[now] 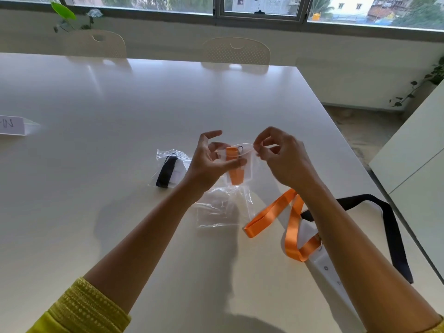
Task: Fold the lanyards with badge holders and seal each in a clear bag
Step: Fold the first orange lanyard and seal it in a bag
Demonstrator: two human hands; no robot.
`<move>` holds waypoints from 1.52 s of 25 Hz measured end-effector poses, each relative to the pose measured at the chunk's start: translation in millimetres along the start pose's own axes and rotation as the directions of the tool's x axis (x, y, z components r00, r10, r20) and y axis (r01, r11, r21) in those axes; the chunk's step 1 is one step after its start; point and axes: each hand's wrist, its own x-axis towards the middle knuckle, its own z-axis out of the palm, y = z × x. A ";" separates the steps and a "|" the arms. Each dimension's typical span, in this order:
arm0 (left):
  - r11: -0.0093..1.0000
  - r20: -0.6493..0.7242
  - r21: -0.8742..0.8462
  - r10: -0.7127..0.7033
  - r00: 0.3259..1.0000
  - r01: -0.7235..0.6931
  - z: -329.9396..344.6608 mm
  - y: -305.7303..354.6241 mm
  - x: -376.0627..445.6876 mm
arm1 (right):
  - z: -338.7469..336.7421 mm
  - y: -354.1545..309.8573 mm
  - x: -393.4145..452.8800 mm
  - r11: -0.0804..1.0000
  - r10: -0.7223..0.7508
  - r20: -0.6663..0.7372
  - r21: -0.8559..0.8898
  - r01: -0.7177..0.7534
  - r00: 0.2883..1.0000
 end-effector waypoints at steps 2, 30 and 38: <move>0.986 0.037 -0.156 -0.052 0.998 0.057 -2.4 -2.3 -1.6 | -1.6 9.3 2.0 0.999 0.013 -0.014 0.046 -0.013 1.000; 0.888 -0.091 -0.458 -0.084 0.992 0.033 6.5 -5.4 -18.1 | 11.2 43.3 -19.5 0.865 0.098 -0.040 0.497 -0.065 0.994; 0.887 -0.112 -0.461 -0.087 0.990 0.026 7.3 -5.9 -19.2 | 23.8 46.4 -18.8 0.893 0.077 -0.075 0.450 -0.035 0.994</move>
